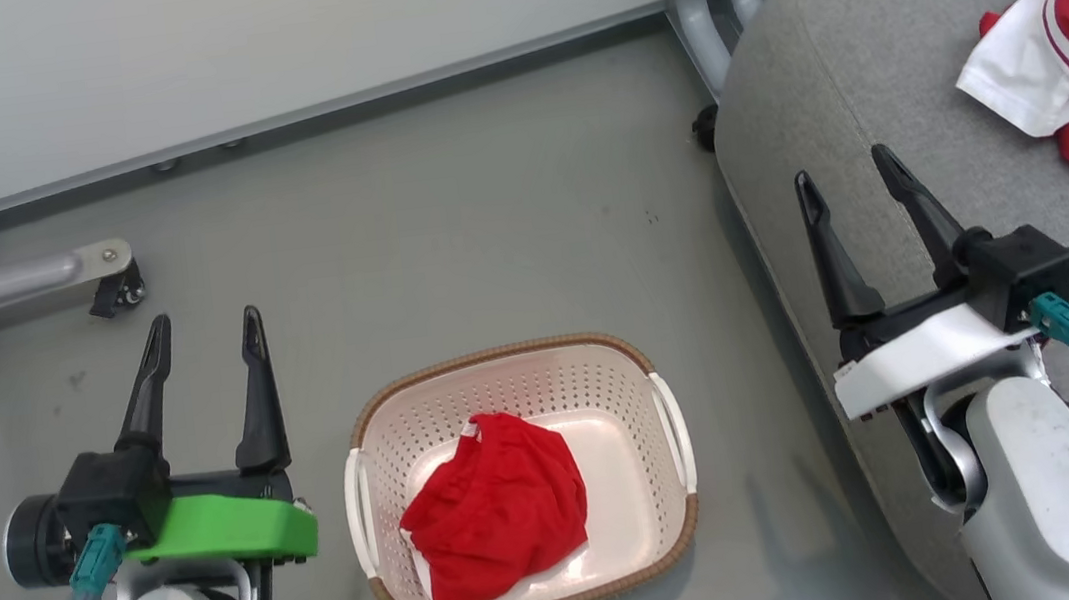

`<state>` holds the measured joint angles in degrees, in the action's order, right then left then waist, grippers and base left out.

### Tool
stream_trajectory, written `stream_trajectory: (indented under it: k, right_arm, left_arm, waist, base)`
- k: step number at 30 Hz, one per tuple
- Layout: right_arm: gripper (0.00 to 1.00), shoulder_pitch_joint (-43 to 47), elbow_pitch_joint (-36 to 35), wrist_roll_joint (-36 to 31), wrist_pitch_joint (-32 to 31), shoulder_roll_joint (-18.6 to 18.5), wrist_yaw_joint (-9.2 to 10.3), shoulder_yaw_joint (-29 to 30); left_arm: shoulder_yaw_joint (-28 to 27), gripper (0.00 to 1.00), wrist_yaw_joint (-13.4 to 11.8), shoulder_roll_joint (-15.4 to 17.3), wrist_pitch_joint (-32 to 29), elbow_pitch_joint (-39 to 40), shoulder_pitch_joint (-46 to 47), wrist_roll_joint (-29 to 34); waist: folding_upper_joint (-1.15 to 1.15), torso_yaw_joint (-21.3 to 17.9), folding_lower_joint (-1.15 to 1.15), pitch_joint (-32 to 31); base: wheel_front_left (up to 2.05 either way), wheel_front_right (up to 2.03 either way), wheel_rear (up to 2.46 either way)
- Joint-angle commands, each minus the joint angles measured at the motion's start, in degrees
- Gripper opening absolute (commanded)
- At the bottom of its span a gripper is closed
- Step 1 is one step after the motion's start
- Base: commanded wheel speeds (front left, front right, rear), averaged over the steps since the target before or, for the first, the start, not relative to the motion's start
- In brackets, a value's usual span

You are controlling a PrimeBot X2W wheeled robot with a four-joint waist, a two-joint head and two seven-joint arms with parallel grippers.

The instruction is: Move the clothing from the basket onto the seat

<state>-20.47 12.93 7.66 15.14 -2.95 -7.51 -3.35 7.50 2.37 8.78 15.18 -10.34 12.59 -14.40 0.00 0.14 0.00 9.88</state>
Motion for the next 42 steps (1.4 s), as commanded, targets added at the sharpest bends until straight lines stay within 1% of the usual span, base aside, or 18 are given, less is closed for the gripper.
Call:
stream_trajectory:
  k: [1,4,9,14,25,33,42]
  right_arm:
    - [1.0,1.6,-0.7,0.1,0.0,-0.2,0.04,-0.1]
    - [1.0,4.3,-1.4,0.2,0.0,-0.1,0.04,-0.6]
    - [1.0,8.5,-2.9,1.4,0.0,-0.1,0.04,-1.5]
    - [1.0,12.8,-4.2,2.2,0.0,-0.1,0.04,-0.9]
    - [1.0,19.5,-6.7,2.9,0.0,0.0,0.04,1.6]
    - [1.0,20.8,-6.4,3.3,0.0,0.0,0.04,2.2]
    - [1.0,20.1,-5.9,3.5,0.0,0.0,0.04,2.1]
  left_arm:
    - [-0.8,1.0,0.2,-0.3,0.0,-0.2,-1.7,0.5]
    - [-2.3,1.0,0.8,-1.1,-0.1,-0.4,-3.8,1.3]
    - [-3.7,1.0,1.6,-2.3,0.0,-0.6,-6.7,2.5]
    - [-4.7,1.0,2.1,-3.3,0.0,-1.0,-9.4,3.3]
    - [-5.8,1.0,3.2,-4.5,0.0,-1.0,-12.1,4.7]
    - [-6.4,1.0,3.7,-4.8,-0.1,-1.1,-12.3,5.9]
    - [-6.9,1.0,4.1,-5.0,0.0,-1.1,-12.2,6.4]
  waist:
    - [0.0,3.6,0.0,-3.8]
    - [0.0,4.4,0.0,-5.4]
    - [0.0,4.8,0.0,-7.3]
    - [0.0,4.4,0.0,-9.5]
    - [0.0,4.6,0.0,-11.0]
    - [0.0,4.6,0.0,-11.0]
    - [0.0,4.4,0.0,-10.7]
  base:
    - [0.0,0.0,0.0]
    - [0.0,0.0,0.0]
    - [0.0,0.0,0.0]
    - [0.0,0.0,0.0]
    - [0.0,0.0,0.0]
    - [0.0,0.0,0.0]
    - [0.0,0.0,0.0]
